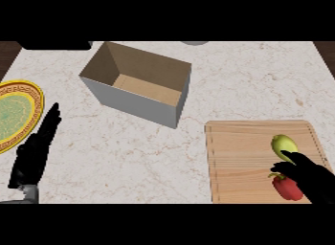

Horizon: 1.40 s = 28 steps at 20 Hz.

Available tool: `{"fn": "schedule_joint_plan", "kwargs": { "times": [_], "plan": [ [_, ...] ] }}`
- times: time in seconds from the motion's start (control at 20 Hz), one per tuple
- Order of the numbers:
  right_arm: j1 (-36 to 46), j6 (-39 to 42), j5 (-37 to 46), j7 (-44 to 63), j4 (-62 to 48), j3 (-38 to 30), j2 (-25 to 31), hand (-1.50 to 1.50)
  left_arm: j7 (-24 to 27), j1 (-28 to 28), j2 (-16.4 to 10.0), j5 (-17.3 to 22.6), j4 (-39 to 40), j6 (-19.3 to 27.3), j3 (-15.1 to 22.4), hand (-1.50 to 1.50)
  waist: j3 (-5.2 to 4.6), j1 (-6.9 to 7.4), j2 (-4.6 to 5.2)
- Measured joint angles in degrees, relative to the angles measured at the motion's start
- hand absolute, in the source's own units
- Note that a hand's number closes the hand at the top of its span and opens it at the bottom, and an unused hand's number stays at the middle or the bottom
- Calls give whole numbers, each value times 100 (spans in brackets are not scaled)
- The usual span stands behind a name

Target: Pick the bell pepper from the cutting board and place it in the cardboard box

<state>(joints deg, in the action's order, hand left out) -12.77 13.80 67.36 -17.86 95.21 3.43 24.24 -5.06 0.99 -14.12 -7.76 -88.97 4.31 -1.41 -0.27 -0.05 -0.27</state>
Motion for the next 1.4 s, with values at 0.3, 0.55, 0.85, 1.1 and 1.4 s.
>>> {"fn": "schedule_joint_plan", "kwargs": {
  "times": [0.3, 0.55, 0.85, 1.1, 1.4],
  "plan": [
    [191, -847, 390, -83, -128, 31, -227, 150, -33, 41, 120, -125, -89, 28, 24, 0, -17, -2, -8],
    [9, -1320, 450, -275, 104, -42, -309, 150, -86, 92, 170, -168, -213, -21, 1, 0, 2, -10, 6],
    [1772, -774, 306, -154, -962, -175, -510, 150, -93, -131, 233, -214, -138, -108, 80, 0, 25, 221, 74],
    [3764, -231, 127, -142, -2433, -462, -511, 150, -82, -401, 288, -259, 51, -136, 155, 0, 31, 406, 137],
    [5403, -399, -210, -658, -4156, -923, -526, 150, 16, -475, 308, -317, 291, -78, 88, 0, 32, 297, 113]
  ]
}}
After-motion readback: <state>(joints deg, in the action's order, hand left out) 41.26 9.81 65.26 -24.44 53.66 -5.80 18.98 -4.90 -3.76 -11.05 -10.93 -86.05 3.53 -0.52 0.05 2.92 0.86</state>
